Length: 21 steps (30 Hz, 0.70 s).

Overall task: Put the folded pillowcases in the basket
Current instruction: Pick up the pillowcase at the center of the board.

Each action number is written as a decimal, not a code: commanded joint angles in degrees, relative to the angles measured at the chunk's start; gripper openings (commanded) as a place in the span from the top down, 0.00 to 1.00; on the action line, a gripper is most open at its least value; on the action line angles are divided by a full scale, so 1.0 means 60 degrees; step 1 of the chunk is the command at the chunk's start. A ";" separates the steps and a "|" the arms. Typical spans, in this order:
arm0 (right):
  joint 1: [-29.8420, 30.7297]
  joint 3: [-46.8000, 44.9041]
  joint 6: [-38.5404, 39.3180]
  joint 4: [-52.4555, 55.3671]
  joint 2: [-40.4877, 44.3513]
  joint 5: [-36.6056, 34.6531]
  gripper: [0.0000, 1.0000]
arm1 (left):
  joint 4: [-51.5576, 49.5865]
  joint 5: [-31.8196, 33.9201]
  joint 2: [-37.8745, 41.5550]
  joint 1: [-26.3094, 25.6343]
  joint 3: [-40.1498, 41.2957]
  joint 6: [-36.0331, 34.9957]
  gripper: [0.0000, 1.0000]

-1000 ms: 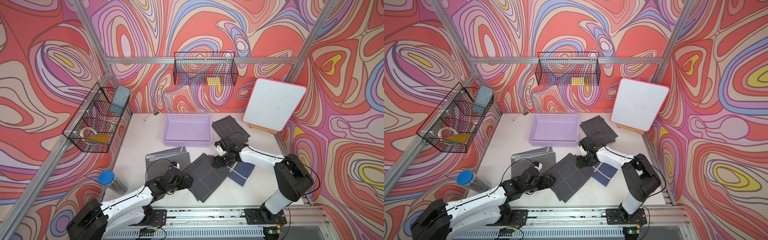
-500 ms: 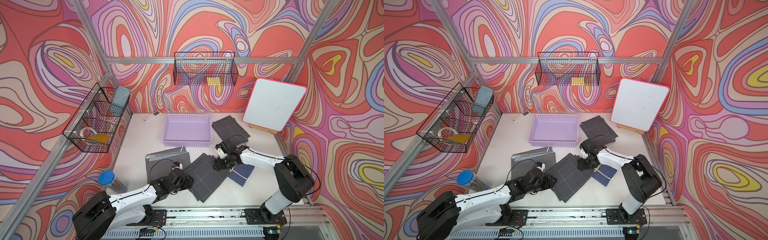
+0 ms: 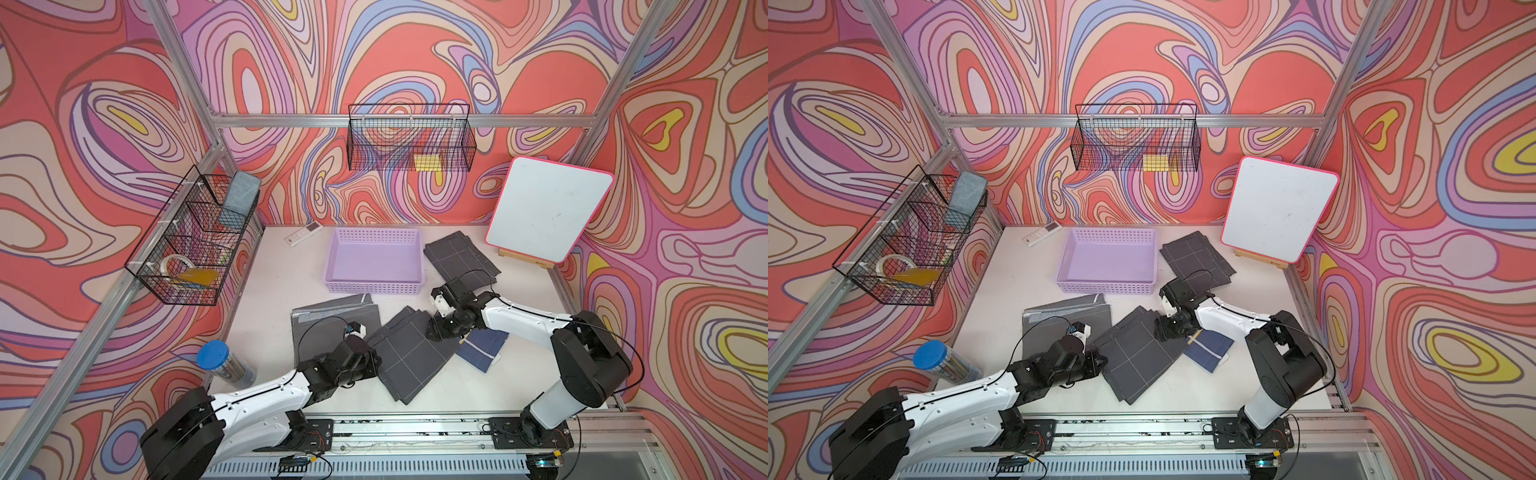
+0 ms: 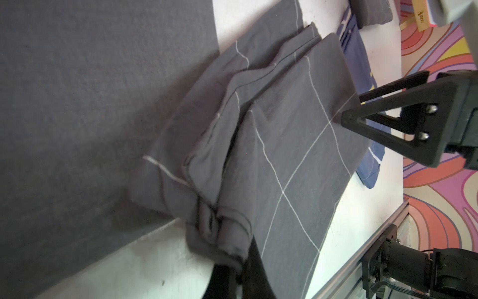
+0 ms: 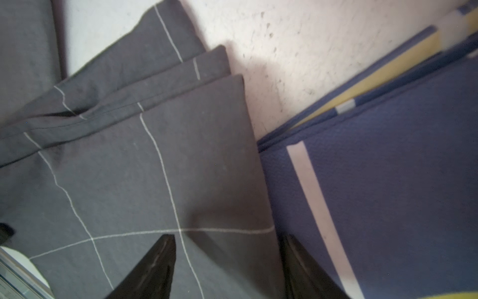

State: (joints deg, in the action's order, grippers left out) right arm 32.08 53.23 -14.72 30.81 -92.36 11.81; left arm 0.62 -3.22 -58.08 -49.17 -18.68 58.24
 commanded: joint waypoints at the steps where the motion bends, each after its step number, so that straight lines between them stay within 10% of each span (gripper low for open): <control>1: 0.0059 -0.0069 -0.0117 -0.0109 0.0305 0.0007 0.34 | -0.1140 0.0436 0.0465 -0.0015 -0.0743 -0.0746 1.00; 18: 0.0059 0.0336 -0.0466 -0.0970 -0.0051 0.1261 0.35 | -0.3009 -0.1564 0.0222 0.3644 -0.1369 -0.3300 1.00; 21: 0.0070 0.0535 -0.0639 -0.1142 -0.0323 0.1349 0.35 | -0.2703 -0.1731 0.0134 0.3959 -0.1233 -0.3259 0.69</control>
State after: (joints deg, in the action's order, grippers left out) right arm 32.08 54.59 -17.10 26.22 -92.55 18.52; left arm -15.57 -11.60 -56.95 -26.70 -25.45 40.86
